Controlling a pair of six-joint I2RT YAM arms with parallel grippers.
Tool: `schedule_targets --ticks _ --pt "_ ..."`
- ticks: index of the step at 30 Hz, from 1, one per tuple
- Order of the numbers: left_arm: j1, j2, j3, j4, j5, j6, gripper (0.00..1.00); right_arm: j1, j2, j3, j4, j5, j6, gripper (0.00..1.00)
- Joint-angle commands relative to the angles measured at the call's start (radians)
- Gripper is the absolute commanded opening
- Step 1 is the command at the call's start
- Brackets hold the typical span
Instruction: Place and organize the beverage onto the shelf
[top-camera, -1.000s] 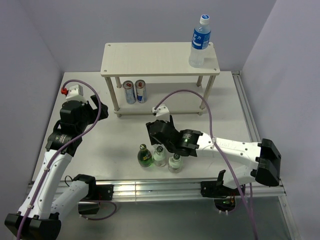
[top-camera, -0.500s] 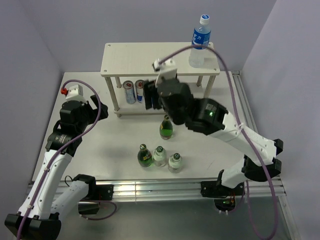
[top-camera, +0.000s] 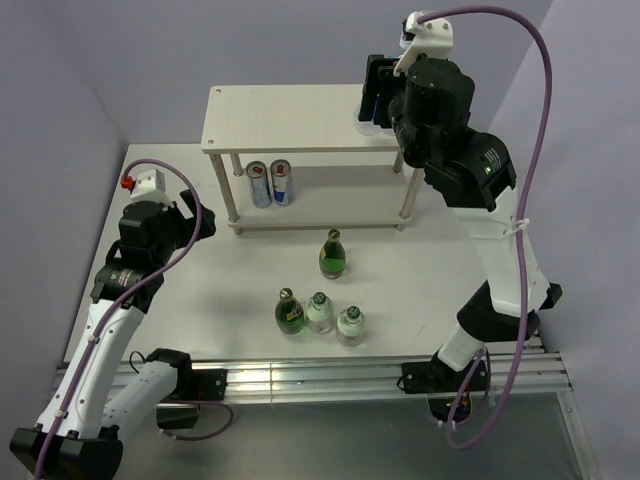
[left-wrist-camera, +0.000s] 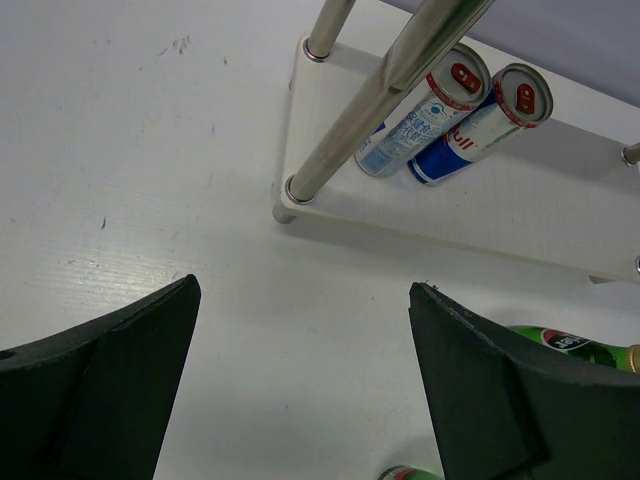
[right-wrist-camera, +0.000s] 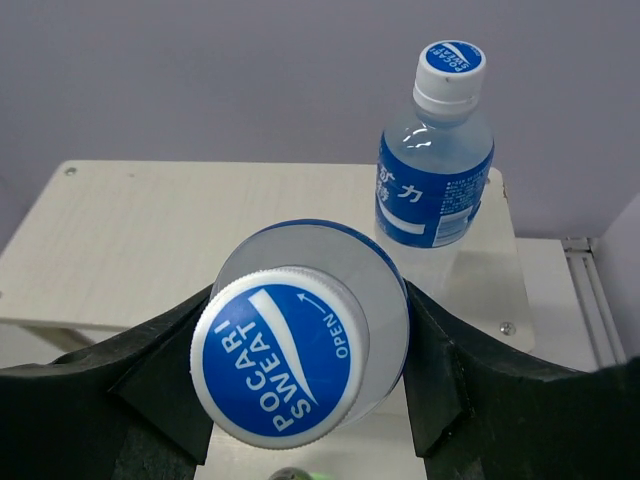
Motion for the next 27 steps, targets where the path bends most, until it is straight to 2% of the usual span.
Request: schedule_targets --ticks 1,7,15,18,20,22,24,27 --pt "0.005 -0.015 0.014 0.018 0.003 0.018 0.92 -0.071 0.019 0.050 0.121 -0.110 -0.002 0.25" --pt "0.005 -0.017 0.014 0.018 0.001 0.018 0.92 -0.165 0.062 0.063 0.134 -0.185 0.032 0.25" --pt "0.006 -0.023 0.014 0.016 -0.002 0.015 0.92 -0.229 0.109 0.071 0.131 -0.234 0.066 0.27" --pt "0.006 -0.024 0.014 0.015 0.000 0.015 0.92 -0.242 0.123 0.073 0.129 -0.251 0.072 0.41" --pt "0.008 -0.023 0.014 0.015 0.000 0.015 0.92 -0.243 0.137 0.077 0.127 -0.257 0.075 0.56" --pt "0.009 -0.024 0.014 0.015 0.001 0.015 0.92 -0.245 0.145 0.077 0.127 -0.265 0.077 0.78" --pt "0.011 -0.024 0.014 0.015 0.003 0.015 0.92 -0.243 0.146 0.067 0.141 -0.265 0.080 0.82" --pt "0.011 -0.026 0.014 0.013 0.003 0.013 0.92 -0.243 0.146 0.053 0.161 -0.260 0.081 0.84"
